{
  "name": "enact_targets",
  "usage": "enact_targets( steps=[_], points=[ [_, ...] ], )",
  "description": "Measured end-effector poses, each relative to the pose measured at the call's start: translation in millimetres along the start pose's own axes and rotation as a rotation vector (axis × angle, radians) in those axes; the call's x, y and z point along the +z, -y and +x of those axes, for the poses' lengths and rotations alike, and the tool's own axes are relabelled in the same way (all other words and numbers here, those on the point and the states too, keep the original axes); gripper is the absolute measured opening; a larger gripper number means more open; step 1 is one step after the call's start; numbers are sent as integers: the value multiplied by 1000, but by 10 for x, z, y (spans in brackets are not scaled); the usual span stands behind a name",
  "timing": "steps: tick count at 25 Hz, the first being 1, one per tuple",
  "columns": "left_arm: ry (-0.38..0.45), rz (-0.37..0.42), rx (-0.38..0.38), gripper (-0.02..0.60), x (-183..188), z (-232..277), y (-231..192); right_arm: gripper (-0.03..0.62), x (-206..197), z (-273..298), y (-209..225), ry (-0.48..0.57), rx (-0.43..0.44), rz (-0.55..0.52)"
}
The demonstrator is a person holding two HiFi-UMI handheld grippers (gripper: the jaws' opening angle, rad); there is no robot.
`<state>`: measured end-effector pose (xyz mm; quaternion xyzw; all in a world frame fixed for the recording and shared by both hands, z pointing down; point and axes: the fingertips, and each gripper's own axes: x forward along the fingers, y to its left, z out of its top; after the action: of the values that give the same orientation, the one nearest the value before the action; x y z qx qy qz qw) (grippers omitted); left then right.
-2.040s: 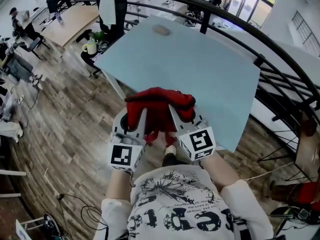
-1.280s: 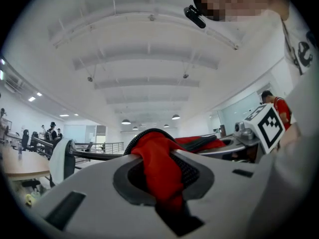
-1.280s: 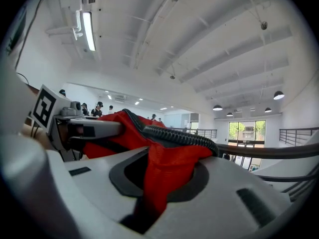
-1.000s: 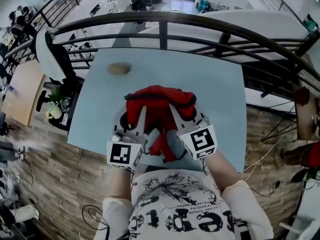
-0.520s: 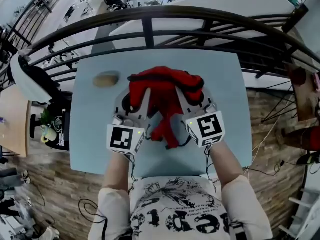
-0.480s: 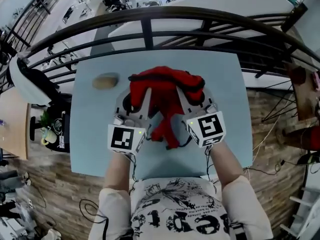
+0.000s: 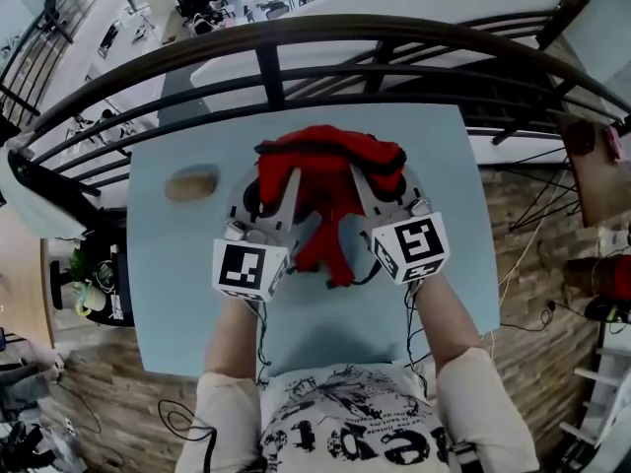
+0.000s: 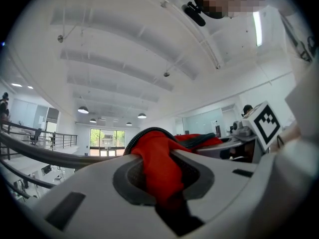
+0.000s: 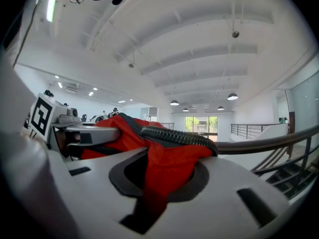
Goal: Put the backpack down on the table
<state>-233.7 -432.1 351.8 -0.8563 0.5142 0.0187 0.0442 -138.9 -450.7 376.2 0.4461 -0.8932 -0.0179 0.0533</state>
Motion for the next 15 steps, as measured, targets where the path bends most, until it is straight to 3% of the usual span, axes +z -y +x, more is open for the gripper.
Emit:
enact_targets(
  steps=[7, 11, 15],
  points=[
    [-47, -38, -4, 67, -509, -77, 93, 54, -525, -38, -30, -90, -42, 99],
    [-74, -77, -21, 67, -703, -242, 188, 58, -730, -169, -154, -132, -28, 96],
    [-106, -67, -41, 69, -881, -404, 292, 58, -881, -281, -255, -170, -28, 80]
  ],
)
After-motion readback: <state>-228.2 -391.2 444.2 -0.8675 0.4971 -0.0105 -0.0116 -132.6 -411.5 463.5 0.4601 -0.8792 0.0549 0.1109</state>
